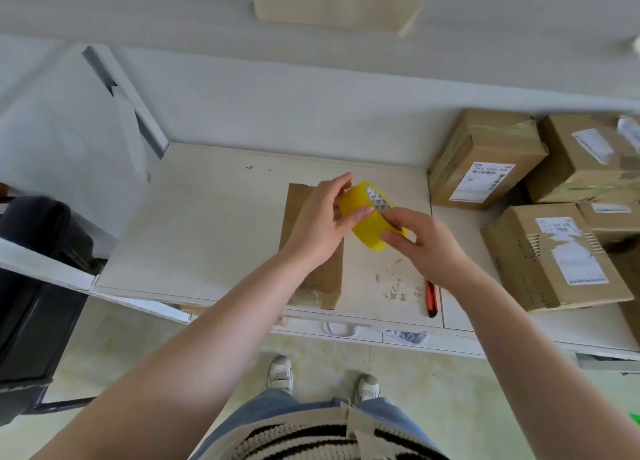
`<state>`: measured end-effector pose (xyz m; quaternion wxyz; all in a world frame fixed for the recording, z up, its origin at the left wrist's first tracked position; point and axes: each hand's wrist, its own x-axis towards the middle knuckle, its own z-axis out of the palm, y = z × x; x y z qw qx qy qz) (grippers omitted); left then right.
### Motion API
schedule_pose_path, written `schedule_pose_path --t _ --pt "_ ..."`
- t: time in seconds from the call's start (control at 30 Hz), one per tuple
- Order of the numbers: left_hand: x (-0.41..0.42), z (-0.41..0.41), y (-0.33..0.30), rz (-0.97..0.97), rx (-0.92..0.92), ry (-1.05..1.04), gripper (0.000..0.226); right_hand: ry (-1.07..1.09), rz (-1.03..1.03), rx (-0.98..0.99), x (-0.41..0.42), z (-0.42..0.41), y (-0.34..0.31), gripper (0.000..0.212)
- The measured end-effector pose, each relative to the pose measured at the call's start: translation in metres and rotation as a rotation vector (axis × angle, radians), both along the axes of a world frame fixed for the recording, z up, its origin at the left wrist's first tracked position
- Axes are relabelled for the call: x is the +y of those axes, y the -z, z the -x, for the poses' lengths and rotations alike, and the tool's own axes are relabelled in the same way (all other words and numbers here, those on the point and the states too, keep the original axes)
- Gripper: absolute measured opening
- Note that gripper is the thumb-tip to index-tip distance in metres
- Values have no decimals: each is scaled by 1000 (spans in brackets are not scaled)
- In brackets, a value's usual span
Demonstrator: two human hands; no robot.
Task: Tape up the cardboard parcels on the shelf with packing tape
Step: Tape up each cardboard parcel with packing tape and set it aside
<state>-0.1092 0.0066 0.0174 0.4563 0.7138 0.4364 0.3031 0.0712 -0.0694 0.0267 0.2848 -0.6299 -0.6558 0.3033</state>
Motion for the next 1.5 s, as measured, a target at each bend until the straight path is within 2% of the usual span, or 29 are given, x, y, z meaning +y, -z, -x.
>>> schedule_pose_path --t 0.13,0.27,0.4,0.53,0.7,0.83,0.9,0.97,1.1,1.27,1.4,1.5 --pt "9 15 -7 21 -26 -75 42 -41 -11 97 -1 3 -3 22" --pt "19 27 -11 350 -146 -100 17 -98 16 235 -2 7 -8 18" --pt "17 33 -18 411 -237 -181 9 -62 10 268 4 15 -11 13" --pt "10 27 -24 471 -223 -226 14 -10 -32 134 10 33 -11 33" --pt "12 32 -44 492 -178 -137 13 35 -113 -31 13 18 -25 22" --pt "9 31 -51 528 -250 -88 19 95 -177 -89 23 15 -34 32" --pt "7 32 -50 550 -230 -48 21 105 -176 -113 25 14 -36 21" --pt "5 32 -47 526 -179 -34 21 71 -196 -143 24 15 -37 15" --pt "3 26 -46 359 -115 -17 22 7 -56 -108 31 12 -40 30" --pt "0 21 -50 265 -101 62 23 -22 85 -56 42 9 -49 42" --pt "7 21 -49 306 -121 26 22 -61 110 16 37 7 -47 18" --pt "3 16 -53 169 -61 -1 20 -54 63 -138 35 1 -38 24"
